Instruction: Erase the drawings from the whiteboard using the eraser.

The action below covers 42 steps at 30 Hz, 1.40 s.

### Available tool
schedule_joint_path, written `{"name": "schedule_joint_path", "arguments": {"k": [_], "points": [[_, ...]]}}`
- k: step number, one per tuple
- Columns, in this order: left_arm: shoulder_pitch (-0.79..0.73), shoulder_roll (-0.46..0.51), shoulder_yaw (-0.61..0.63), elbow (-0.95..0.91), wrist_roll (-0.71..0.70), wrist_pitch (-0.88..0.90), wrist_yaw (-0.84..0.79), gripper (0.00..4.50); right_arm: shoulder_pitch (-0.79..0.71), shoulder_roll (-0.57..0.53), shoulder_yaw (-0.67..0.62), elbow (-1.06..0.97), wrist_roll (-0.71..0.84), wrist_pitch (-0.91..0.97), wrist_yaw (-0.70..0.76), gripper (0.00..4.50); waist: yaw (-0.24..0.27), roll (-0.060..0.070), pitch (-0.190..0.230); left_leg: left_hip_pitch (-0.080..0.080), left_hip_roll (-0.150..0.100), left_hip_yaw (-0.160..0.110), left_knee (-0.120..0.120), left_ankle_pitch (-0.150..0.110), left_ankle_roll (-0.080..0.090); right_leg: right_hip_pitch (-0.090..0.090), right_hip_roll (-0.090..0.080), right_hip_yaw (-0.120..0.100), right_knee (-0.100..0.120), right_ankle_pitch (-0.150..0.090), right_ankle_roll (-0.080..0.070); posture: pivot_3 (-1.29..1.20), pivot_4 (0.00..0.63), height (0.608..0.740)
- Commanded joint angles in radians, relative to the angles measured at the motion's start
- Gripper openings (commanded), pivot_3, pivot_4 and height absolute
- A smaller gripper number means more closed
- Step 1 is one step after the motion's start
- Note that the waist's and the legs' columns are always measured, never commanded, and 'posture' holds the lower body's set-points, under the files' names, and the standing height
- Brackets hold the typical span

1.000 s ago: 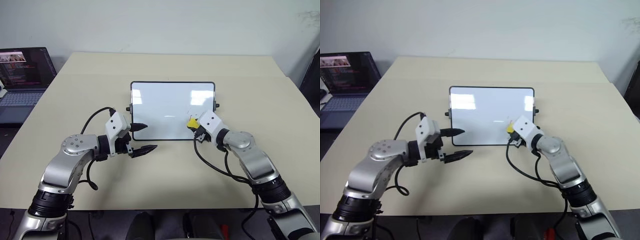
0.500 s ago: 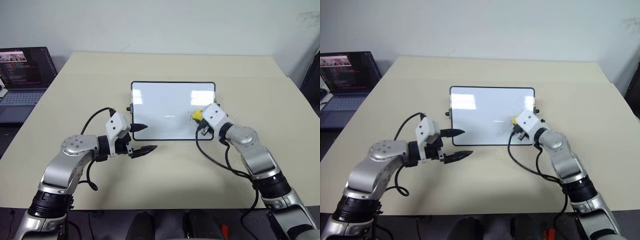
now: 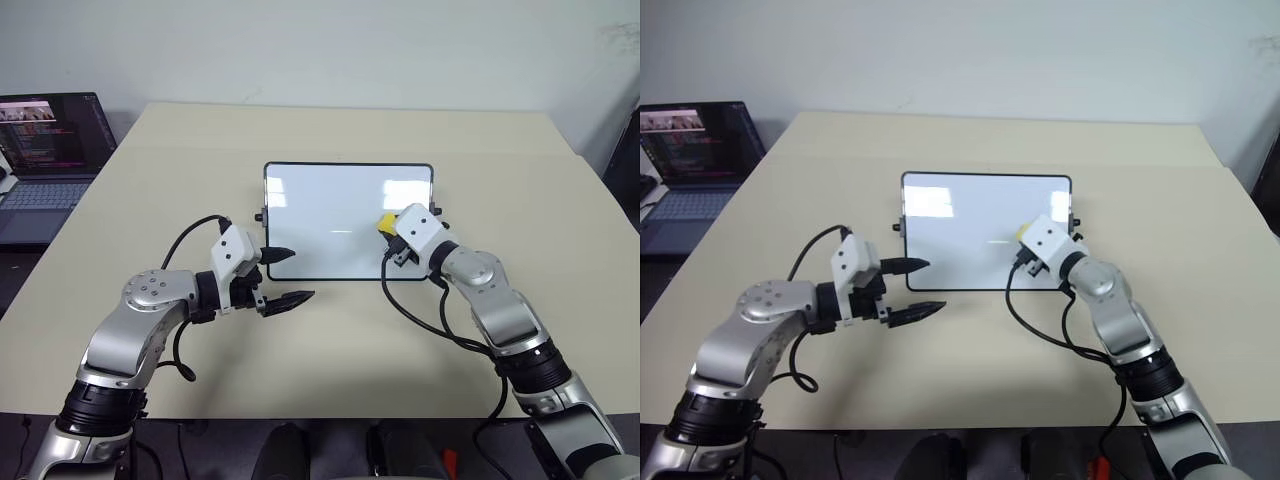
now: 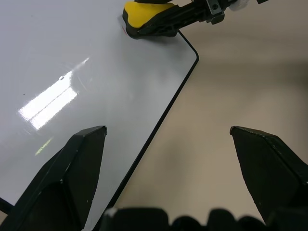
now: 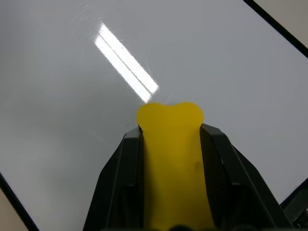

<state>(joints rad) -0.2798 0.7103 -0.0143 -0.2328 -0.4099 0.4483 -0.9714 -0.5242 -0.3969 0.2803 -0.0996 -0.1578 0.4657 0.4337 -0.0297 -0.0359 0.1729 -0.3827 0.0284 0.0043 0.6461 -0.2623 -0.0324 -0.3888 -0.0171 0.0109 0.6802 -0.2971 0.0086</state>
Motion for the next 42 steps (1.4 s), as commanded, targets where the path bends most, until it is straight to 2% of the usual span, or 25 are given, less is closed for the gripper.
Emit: {"name": "schedule_joint_path", "arguments": {"k": [1,6,14,19,28,35,42], "points": [[0.001,-0.002,0.010,-0.035,-0.005,-0.013,0.003,4.50,0.014,-0.043,0.028,0.014,-0.032,0.019,0.052,1.25,0.000,0.000,0.000,0.000,0.000,0.000,0.000,0.000,0.000,0.000,0.000,0.000,0.000,0.000,0.000,0.00,0.150,0.740],[0.007,-0.001,0.013,-0.039,-0.006,-0.012,0.004,4.50,0.048,-0.090,0.082,-0.020,-0.037,0.020,0.148,1.25,-0.001,0.000,0.000,0.001,0.000,0.000,0.000,0.000,0.000,0.001,0.000,0.000,0.000,0.000,0.000,0.00,0.150,0.740],[0.010,0.004,0.015,-0.041,-0.007,-0.012,0.000,4.50,-0.057,0.006,0.015,0.077,-0.089,-0.079,-0.029,1.25,-0.004,0.000,0.000,0.002,0.001,0.001,0.001,0.001,0.001,0.000,0.002,0.001,0.002,0.001,-0.001,0.00,0.150,0.740],[0.009,0.004,0.015,-0.042,-0.007,-0.012,0.000,4.50,-0.087,0.032,0.005,0.102,-0.094,-0.110,-0.052,1.25,-0.001,0.000,0.000,0.001,0.001,0.000,0.000,0.001,0.001,0.000,0.001,0.001,0.001,0.001,-0.001,0.00,0.150,0.740],[0.017,0.000,0.018,-0.048,-0.009,-0.015,0.003,4.50,0.028,-0.039,0.068,0.031,-0.070,-0.006,0.156,1.25,0.000,-0.001,0.000,0.001,0.001,0.000,0.000,0.001,0.001,0.000,0.000,0.000,0.000,0.001,-0.001,0.00,0.150,0.740],[0.000,-0.002,0.007,-0.039,-0.008,-0.016,-0.006,4.50,0.022,-0.050,-0.083,0.057,-0.090,-0.028,0.006,1.25,0.000,0.000,0.000,0.002,0.000,0.000,0.001,0.002,0.002,0.001,0.001,0.001,0.001,0.002,0.000,0.00,0.150,0.740],[-0.017,-0.005,0.001,-0.028,-0.009,-0.012,-0.010,4.50,0.055,-0.076,-0.049,0.009,-0.068,0.008,0.102,1.25,0.001,-0.001,0.000,0.002,0.000,0.001,0.001,0.002,0.002,0.001,0.001,0.001,0.000,0.002,0.000,0.00,0.150,0.740]]}}
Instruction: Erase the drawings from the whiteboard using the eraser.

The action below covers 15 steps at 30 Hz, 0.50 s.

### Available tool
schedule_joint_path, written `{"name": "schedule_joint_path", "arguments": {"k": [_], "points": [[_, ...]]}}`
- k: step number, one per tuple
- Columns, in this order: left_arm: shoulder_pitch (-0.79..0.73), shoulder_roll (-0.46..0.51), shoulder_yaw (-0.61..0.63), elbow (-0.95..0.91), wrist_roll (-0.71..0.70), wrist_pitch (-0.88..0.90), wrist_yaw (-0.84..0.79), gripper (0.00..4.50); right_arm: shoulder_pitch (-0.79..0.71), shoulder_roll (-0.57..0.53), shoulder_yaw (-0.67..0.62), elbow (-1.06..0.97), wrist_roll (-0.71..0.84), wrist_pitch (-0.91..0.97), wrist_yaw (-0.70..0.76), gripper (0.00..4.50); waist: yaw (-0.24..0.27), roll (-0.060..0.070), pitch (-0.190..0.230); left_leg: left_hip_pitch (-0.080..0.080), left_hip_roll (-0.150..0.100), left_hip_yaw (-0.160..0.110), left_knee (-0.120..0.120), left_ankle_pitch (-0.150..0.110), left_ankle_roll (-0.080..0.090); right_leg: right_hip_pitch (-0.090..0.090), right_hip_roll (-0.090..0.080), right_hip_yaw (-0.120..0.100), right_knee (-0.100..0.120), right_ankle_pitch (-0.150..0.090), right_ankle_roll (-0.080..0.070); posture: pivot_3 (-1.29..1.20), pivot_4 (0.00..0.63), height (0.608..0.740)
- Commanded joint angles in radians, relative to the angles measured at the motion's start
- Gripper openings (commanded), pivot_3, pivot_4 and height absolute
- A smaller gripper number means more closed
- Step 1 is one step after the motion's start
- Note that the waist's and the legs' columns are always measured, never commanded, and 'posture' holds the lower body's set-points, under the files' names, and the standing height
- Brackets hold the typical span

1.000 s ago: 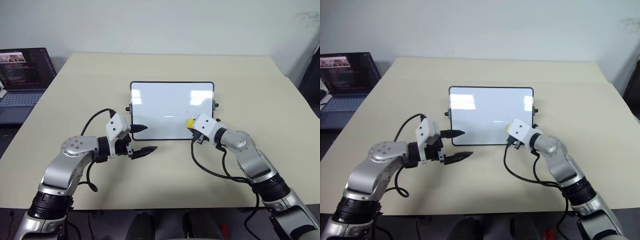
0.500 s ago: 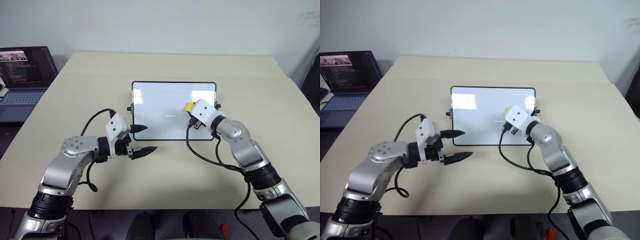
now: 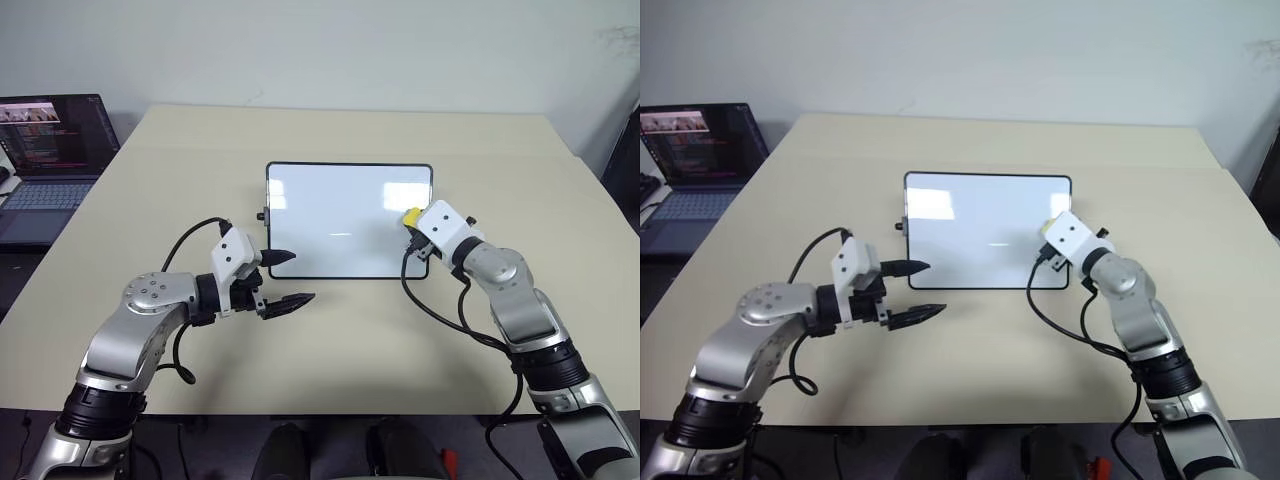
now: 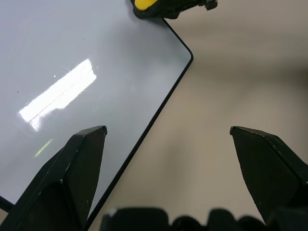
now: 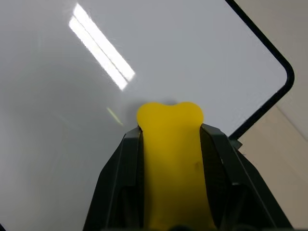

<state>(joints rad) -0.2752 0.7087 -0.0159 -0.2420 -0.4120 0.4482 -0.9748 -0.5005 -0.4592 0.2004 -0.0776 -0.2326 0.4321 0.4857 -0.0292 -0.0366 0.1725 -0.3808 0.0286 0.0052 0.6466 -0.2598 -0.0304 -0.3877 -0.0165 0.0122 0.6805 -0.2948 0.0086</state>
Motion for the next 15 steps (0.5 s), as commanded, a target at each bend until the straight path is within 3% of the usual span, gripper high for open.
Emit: {"name": "schedule_joint_path", "arguments": {"k": [1,5,11,15], "points": [[-0.023,-0.004,0.003,-0.018,-0.007,-0.012,-0.007,4.50,0.044,-0.014,0.048,-0.031,0.009,0.046,0.072,1.25,0.000,0.000,0.000,0.000,0.000,0.000,0.000,0.000,0.000,0.000,0.000,0.000,0.000,0.000,0.000,0.00,0.150,0.740],[-0.012,-0.005,0.005,-0.022,-0.007,-0.013,-0.005,4.50,0.060,0.014,0.076,-0.068,0.001,0.050,0.077,1.25,-0.007,0.000,0.000,0.000,0.000,0.000,-0.001,0.000,0.000,0.000,0.000,0.000,0.000,0.000,0.000,0.00,0.150,0.740],[-0.015,-0.009,0.006,-0.019,-0.003,-0.016,0.000,4.50,-0.021,0.064,0.036,-0.001,-0.024,-0.007,-0.026,1.25,-0.008,0.000,0.000,0.000,0.001,0.001,0.000,0.000,0.000,-0.001,0.001,0.001,0.000,0.000,0.000,0.00,0.150,0.740],[-0.016,-0.018,0.013,-0.017,0.001,-0.018,0.019,4.50,-0.016,0.067,0.052,-0.008,-0.007,-0.019,-0.001,1.25,-0.002,0.000,0.000,-0.001,0.000,0.000,0.000,0.000,0.000,-0.001,0.000,0.000,0.000,0.000,0.000,0.00,0.150,0.740]]}}
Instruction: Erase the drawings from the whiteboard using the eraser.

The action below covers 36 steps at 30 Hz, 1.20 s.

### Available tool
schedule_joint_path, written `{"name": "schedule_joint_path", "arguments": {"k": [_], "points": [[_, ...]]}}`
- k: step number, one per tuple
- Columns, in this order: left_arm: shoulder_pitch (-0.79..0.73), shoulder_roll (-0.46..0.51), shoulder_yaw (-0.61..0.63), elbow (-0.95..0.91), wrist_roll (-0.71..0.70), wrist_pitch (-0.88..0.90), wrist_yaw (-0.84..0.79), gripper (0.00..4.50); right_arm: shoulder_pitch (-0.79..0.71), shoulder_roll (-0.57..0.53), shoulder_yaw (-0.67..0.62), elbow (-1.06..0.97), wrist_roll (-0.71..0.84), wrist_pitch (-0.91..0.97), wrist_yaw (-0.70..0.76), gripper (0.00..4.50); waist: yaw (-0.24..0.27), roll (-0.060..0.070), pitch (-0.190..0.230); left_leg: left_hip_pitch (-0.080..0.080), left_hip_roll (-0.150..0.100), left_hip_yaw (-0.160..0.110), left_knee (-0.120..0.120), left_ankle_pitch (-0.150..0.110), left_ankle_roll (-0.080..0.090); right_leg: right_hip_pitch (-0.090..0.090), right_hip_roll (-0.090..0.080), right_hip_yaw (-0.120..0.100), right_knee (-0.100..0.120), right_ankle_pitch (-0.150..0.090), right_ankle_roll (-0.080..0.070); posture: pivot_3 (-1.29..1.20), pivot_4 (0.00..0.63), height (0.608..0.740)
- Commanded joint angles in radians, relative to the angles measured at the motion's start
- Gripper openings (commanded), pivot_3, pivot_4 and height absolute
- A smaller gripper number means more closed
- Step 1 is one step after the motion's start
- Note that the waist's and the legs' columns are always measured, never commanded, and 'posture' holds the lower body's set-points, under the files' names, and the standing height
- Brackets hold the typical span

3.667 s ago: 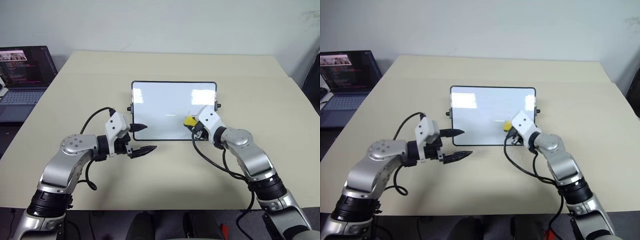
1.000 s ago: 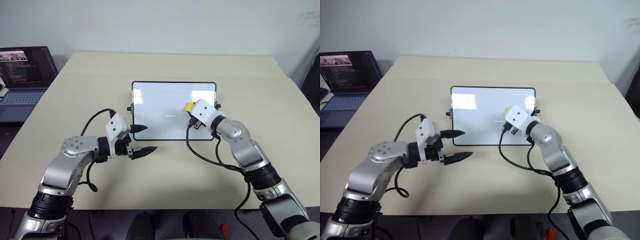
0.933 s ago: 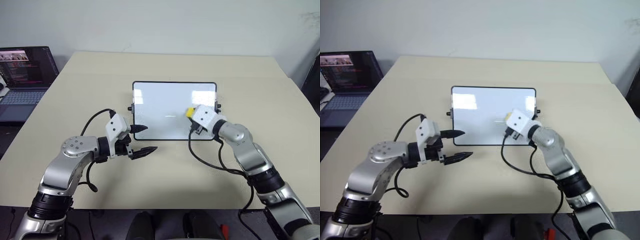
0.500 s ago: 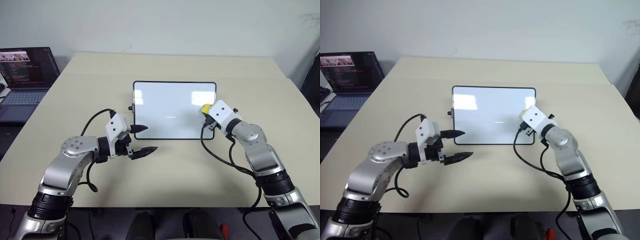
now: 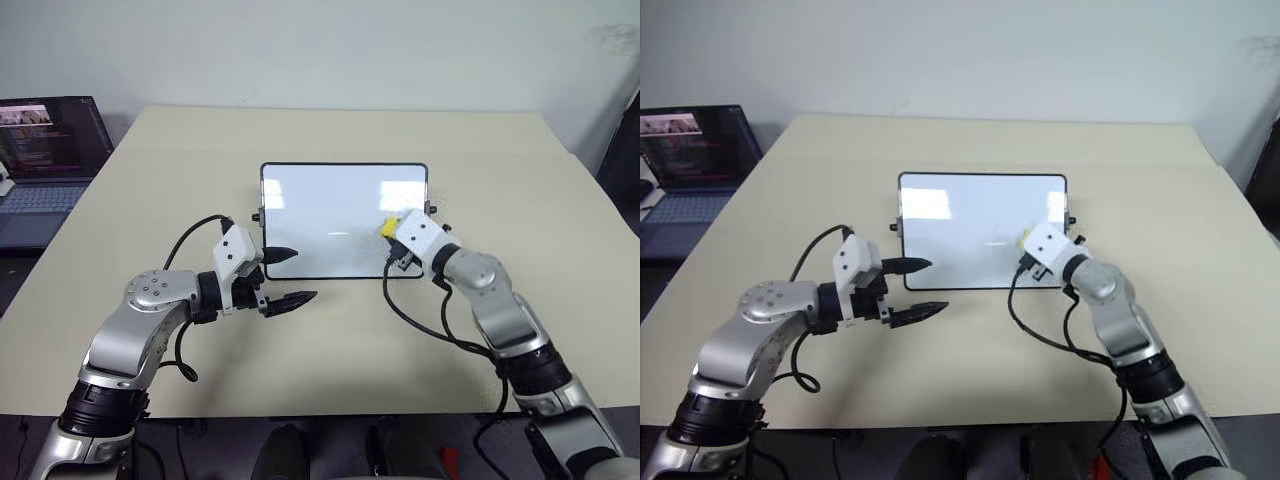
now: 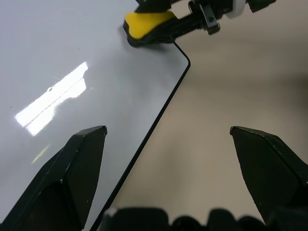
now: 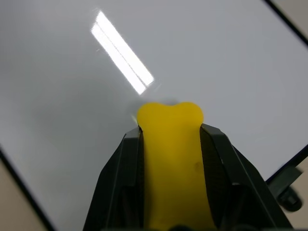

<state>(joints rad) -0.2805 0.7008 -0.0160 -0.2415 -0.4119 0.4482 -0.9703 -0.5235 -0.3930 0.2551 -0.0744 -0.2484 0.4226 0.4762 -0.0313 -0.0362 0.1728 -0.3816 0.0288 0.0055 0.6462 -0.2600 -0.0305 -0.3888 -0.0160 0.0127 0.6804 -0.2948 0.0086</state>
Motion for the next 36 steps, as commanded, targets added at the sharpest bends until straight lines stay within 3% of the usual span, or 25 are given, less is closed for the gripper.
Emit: {"name": "schedule_joint_path", "arguments": {"k": [1,7,12,16,21,28,36], "points": [[-0.018,-0.020,0.018,-0.008,0.014,-0.033,0.036,4.50,0.013,0.004,-0.005,-0.016,0.013,-0.009,0.009,1.25,0.001,0.000,0.000,0.000,0.000,0.000,0.000,0.000,0.000,0.000,0.000,0.000,0.000,0.000,0.000,0.00,0.150,0.740],[-0.062,-0.045,0.040,0.016,0.015,-0.041,0.079,4.50,0.072,0.007,-0.085,-0.136,0.086,0.039,0.020,1.25,0.002,0.000,0.000,-0.002,0.000,-0.001,-0.001,0.000,0.000,-0.001,-0.001,-0.001,-0.001,0.000,0.000,0.00,0.150,0.740],[-0.091,-0.056,0.037,0.022,0.008,-0.054,0.073,4.50,0.198,-0.066,-0.197,-0.357,0.179,0.148,0.085,1.25,0.003,0.001,0.001,-0.003,0.000,-0.001,-0.001,-0.001,0.000,-0.001,-0.001,-0.001,-0.001,-0.001,0.001,0.00,0.150,0.740],[-0.111,-0.060,-0.008,0.024,-0.009,-0.060,0.002,4.50,0.327,-0.093,-0.324,-0.456,0.213,0.271,0.057,1.25,0.006,0.000,0.001,-0.003,-0.001,-0.001,-0.001,-0.001,-0.001,-0.001,-0.001,-0.002,-0.002,-0.001,0.001,0.00,0.150,0.740],[-0.152,-0.066,-0.115,0.095,0.056,-0.140,-0.111,4.50,0.412,-0.073,-0.354,-0.399,0.176,0.321,-0.037,1.25,0.004,0.000,0.001,-0.002,-0.001,0.000,-0.001,-0.001,-0.001,-0.001,-0.001,-0.001,-0.001,-0.001,0.001,0.00,0.150,0.740],[-0.292,-0.167,-0.207,0.245,0.091,-0.219,-0.198,4.50,0.360,0.015,-0.340,-0.334,0.212,0.376,-0.112,1.25,0.000,0.001,0.001,-0.002,-0.001,0.000,-0.001,-0.001,-0.001,-0.001,0.003,0.001,0.000,-0.001,0.001,0.00,0.150,0.740],[-0.317,-0.219,-0.266,0.287,0.111,-0.265,-0.275,4.50,0.342,0.029,-0.349,-0.305,0.228,0.396,-0.137,1.25,0.001,0.001,0.001,-0.005,-0.001,0.001,-0.001,-0.001,-0.001,-0.002,0.005,0.001,-0.002,-0.002,0.002,0.00,0.150,0.740]]}}
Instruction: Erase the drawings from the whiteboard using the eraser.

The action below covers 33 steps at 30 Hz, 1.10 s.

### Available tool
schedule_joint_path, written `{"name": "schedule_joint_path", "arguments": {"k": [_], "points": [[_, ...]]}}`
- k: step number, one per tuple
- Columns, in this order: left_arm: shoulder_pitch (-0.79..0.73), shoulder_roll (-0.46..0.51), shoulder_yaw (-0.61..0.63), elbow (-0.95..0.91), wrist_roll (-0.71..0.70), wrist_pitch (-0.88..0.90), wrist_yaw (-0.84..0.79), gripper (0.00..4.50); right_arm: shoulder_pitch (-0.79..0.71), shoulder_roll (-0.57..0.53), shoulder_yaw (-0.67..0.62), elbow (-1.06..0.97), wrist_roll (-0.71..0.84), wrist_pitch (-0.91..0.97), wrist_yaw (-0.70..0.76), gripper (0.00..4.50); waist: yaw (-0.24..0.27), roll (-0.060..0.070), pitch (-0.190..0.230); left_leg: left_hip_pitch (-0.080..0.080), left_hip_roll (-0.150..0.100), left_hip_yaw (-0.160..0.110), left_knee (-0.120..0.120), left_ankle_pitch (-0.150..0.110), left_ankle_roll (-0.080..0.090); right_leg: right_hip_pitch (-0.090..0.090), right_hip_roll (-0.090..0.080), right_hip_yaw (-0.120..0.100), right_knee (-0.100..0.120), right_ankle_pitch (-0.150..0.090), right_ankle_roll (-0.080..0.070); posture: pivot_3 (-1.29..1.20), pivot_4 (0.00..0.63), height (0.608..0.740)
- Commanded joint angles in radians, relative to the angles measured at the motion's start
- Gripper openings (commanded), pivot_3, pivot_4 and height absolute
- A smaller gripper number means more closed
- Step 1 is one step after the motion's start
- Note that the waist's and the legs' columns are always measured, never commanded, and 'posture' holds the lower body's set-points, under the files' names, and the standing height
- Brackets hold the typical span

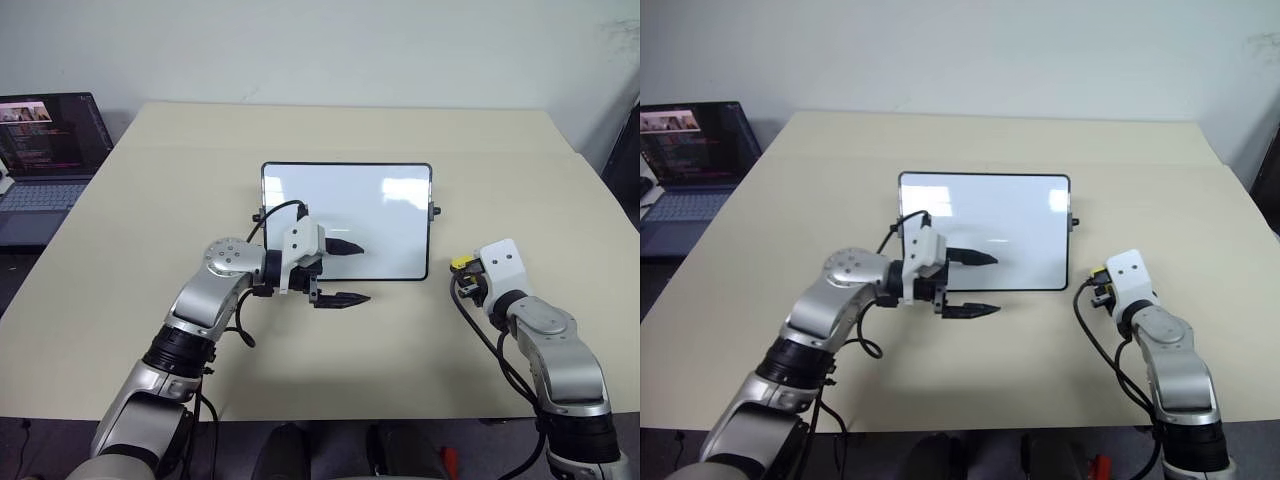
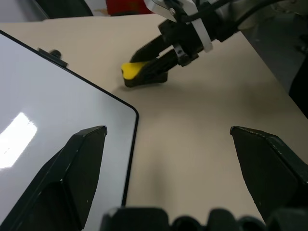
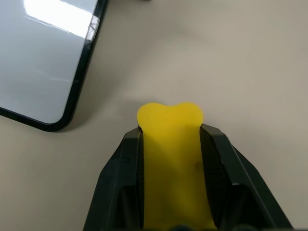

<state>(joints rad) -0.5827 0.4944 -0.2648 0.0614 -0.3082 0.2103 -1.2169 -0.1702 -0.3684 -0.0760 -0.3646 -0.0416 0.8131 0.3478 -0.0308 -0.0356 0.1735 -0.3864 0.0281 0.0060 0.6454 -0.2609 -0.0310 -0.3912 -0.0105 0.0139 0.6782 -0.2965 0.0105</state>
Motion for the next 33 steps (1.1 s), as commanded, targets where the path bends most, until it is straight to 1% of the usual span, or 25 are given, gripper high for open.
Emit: {"name": "schedule_joint_path", "arguments": {"k": [1,3,11,17,19,22,26,27,30,33], "points": [[-0.014,-0.015,-0.024,-0.015,0.012,-0.033,-0.033,4.50,-0.013,0.003,-0.019,-0.014,0.023,0.011,-0.012,1.25,0.000,0.000,0.000,0.000,0.000,0.000,0.000,0.000,0.000,0.000,0.000,0.000,0.000,0.000,0.000,0.00,0.150,0.740],[-0.015,-0.020,-0.029,-0.012,0.021,-0.041,-0.036,4.50,-0.013,0.000,-0.021,-0.014,0.027,0.017,-0.018,1.25,0.000,0.000,0.000,0.000,0.000,0.000,0.000,0.000,0.000,0.000,0.000,0.000,0.000,0.000,0.000,0.00,0.150,0.740],[-0.021,-0.038,-0.052,-0.016,0.035,-0.061,-0.051,4.50,-0.010,0.031,-0.095,-0.058,0.094,0.094,-0.050,1.25,0.000,0.000,0.000,0.000,0.000,0.000,0.000,0.000,0.000,0.000,0.000,0.000,0.001,0.000,0.000,0.00,0.150,0.740],[-0.031,-0.067,-0.053,-0.004,0.048,-0.065,-0.041,4.50,-0.015,0.030,-0.088,-0.055,0.110,0.104,-0.072,1.25,0.000,0.000,0.000,0.000,0.000,0.000,0.000,0.000,0.000,0.000,0.000,0.000,0.001,0.000,0.000,0.00,0.150,0.740],[-0.029,-0.070,-0.052,-0.006,0.049,-0.065,-0.042,4.50,-0.013,0.026,-0.085,-0.054,0.109,0.103,-0.079,1.95,0.000,0.000,0.000,0.000,0.000,0.000,0.000,0.000,0.000,0.000,0.000,0.000,0.001,0.000,0.000,0.00,0.150,0.740],[-0.026,-0.072,-0.051,-0.010,0.050,-0.064,-0.043,4.50,-0.007,0.024,-0.083,-0.053,0.111,0.104,-0.083,2.86,0.000,0.000,0.000,0.000,0.000,0.000,0.000,0.000,0.000,0.000,0.000,0.000,0.001,0.000,0.000,0.00,0.150,0.740],[-0.013,-0.068,-0.049,-0.019,0.048,-0.061,-0.042,4.50,-0.002,0.026,-0.088,-0.054,0.115,0.104,-0.088,4.30,0.000,0.000,0.000,0.000,0.000,0.000,0.000,0.000,0.000,0.000,0.000,0.000,0.001,0.000,0.000,0.00,0.150,0.740],[-0.007,-0.063,-0.044,-0.023,0.048,-0.059,-0.036,4.50,-0.001,0.026,-0.090,-0.058,0.113,0.089,-0.092,4.44,0.000,0.000,0.000,0.000,0.000,0.000,0.000,0.000,0.000,0.000,0.000,0.000,0.001,0.000,0.000,0.00,0.150,0.740],[0.020,-0.036,-0.008,-0.043,0.038,-0.039,-0.013,4.50,-0.011,0.031,-0.095,-0.115,0.145,0.011,-0.068,4.44,-0.002,0.000,0.000,0.000,0.000,0.000,0.000,0.000,0.000,0.000,0.000,0.000,0.001,0.000,0.000,0.00,0.150,0.740],[0.079,-0.010,0.078,-0.115,-0.006,0.045,0.076,4.50,-0.002,0.004,-0.049,-0.212,0.178,-0.062,-0.003,4.44,-0.003,0.001,0.000,0.001,0.001,0.000,0.000,0.000,0.000,0.000,0.001,0.000,0.001,0.000,0.000,0.00,0.150,0.740]]}}
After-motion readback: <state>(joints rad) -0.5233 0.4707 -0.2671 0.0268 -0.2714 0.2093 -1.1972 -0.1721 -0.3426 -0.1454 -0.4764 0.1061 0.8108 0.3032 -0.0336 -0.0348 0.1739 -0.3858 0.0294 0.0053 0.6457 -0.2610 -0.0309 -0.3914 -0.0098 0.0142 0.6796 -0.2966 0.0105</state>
